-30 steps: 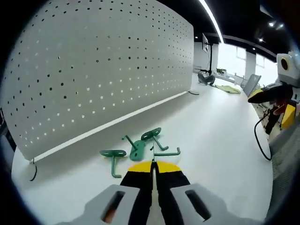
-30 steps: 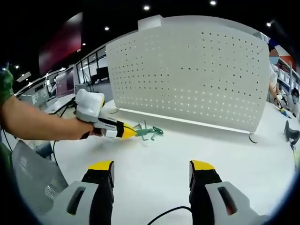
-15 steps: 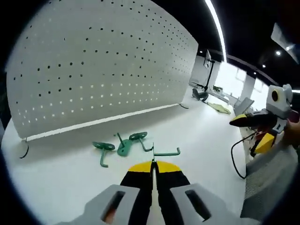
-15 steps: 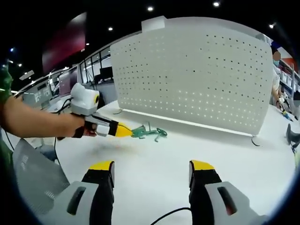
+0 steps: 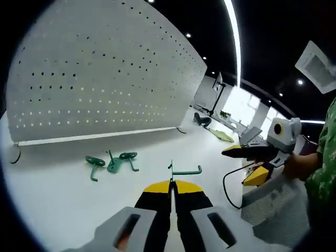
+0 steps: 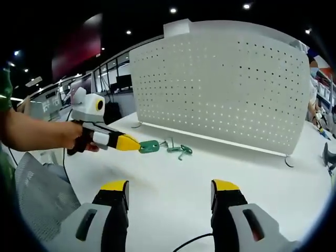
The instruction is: Insert the hook assembly into the mounting plate slot until the hook locks in place.
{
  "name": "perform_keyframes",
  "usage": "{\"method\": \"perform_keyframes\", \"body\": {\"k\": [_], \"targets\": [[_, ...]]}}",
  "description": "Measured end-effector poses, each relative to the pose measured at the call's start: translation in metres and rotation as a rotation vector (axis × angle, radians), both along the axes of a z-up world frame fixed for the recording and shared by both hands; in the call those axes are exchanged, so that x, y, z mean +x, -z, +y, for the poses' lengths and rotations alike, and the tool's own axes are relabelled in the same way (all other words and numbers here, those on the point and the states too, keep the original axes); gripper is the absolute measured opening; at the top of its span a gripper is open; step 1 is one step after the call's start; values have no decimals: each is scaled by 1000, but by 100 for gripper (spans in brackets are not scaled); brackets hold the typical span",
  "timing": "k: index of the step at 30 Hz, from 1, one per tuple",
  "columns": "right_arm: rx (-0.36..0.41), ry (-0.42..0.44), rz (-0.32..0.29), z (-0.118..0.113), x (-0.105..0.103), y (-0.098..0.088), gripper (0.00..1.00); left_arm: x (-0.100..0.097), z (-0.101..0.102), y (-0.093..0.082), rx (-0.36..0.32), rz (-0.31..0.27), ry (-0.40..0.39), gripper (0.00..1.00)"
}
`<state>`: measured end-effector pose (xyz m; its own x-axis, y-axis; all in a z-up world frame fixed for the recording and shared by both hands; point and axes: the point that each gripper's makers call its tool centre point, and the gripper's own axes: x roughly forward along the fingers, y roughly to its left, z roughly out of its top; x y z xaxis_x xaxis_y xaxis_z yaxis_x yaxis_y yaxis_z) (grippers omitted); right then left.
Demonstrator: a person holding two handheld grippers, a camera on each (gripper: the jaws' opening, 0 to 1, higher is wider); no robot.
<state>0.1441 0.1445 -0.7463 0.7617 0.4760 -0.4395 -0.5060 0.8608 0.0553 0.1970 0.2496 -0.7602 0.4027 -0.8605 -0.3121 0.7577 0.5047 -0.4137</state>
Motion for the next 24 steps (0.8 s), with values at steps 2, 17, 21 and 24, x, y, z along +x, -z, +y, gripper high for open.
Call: {"method": "perform_keyframes", "body": {"k": [2, 17, 21, 24], "targets": [[0, -7, 0, 2, -1, 0, 64, -6, 1, -3, -9, -3, 25, 1], [47, -152, -44, 31, -15, -14, 44, -51, 12, -21, -108, 104, 184, 1], [57, -232, -78, 46, -24, -22, 37, -53, 17, -23, -126, 133, 175, 1], [45, -303, -120, 58, -32, -28, 34, -56, 17, -24, -140, 164, 174, 1]]}}
